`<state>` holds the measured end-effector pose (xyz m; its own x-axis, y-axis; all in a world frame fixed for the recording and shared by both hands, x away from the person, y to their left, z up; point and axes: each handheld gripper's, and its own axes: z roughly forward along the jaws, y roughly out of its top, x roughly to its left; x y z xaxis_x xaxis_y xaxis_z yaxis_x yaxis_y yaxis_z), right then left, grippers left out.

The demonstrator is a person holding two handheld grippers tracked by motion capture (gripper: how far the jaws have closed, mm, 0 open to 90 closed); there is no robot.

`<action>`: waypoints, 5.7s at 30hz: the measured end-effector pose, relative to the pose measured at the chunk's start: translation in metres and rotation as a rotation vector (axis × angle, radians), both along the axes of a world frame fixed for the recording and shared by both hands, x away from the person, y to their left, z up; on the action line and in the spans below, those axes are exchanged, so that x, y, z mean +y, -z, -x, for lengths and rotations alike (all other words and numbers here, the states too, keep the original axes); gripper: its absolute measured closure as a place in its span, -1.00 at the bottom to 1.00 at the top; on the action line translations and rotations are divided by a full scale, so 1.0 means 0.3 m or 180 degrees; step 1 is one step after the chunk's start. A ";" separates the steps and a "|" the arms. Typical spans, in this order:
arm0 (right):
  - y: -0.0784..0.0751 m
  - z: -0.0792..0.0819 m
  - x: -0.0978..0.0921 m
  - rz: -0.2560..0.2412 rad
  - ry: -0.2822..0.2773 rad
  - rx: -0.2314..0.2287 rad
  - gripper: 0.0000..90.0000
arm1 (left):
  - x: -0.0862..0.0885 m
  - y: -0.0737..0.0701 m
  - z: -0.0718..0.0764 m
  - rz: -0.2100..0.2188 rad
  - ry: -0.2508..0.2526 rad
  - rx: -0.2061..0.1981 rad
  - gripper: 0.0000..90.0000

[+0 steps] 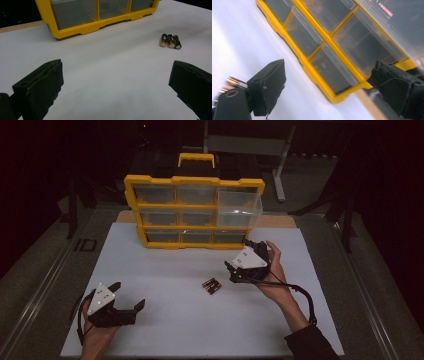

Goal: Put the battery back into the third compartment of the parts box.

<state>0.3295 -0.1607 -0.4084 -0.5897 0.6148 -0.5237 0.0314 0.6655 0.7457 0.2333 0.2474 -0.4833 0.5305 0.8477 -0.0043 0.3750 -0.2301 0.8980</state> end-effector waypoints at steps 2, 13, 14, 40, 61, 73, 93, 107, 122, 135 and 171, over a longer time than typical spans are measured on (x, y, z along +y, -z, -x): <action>-0.004 -0.002 -0.014 -0.0179 -0.0058 0.0131 -0.69 | 0.002 0.000 0.000 -0.0005 -0.0003 0.0000 -1.00; 0.000 -0.002 -0.072 -0.0743 -0.0096 0.0469 -0.70 | 0.004 0.000 0.000 0.0010 -0.0019 0.0004 -1.00; 0.003 0.002 -0.077 -0.0781 -0.0091 0.0489 -0.69 | 0.004 0.000 0.000 0.0009 -0.0021 0.0004 -1.00; 0.195 0.168 -0.312 -0.1388 0.0334 0.0605 -0.73 | 0.011 0.001 -0.003 0.0063 -0.0079 0.0019 -1.00; 0.249 0.214 -0.383 -0.1581 0.0444 0.0574 -0.73 | 0.024 -0.050 -0.020 0.0181 0.0024 -0.0016 -1.00; 0.255 0.219 -0.379 -0.1572 0.0442 0.0534 -0.73 | -0.036 -0.171 -0.118 0.0061 0.0384 0.0026 -1.00; 0.256 0.222 -0.375 -0.1544 0.0425 0.0493 -0.71 | -0.183 -0.204 -0.234 -0.0100 0.0669 0.0188 -1.00; 0.258 0.222 -0.372 -0.1569 0.0461 0.0452 -0.75 | -0.249 -0.238 -0.310 -0.0175 0.0787 0.0302 -1.00; 0.257 0.221 -0.376 -0.1597 0.0490 0.0443 -0.75 | -0.334 -0.241 -0.373 -0.0261 0.0886 0.0445 -1.00; 0.257 0.222 -0.378 -0.1623 0.0509 0.0432 -0.75 | -0.411 -0.243 -0.422 -0.0403 0.1044 0.0619 -1.00; 0.259 0.223 -0.369 -0.1605 0.0482 0.0441 -0.75 | -0.606 -0.195 -0.512 -0.0991 0.1348 0.1097 -0.99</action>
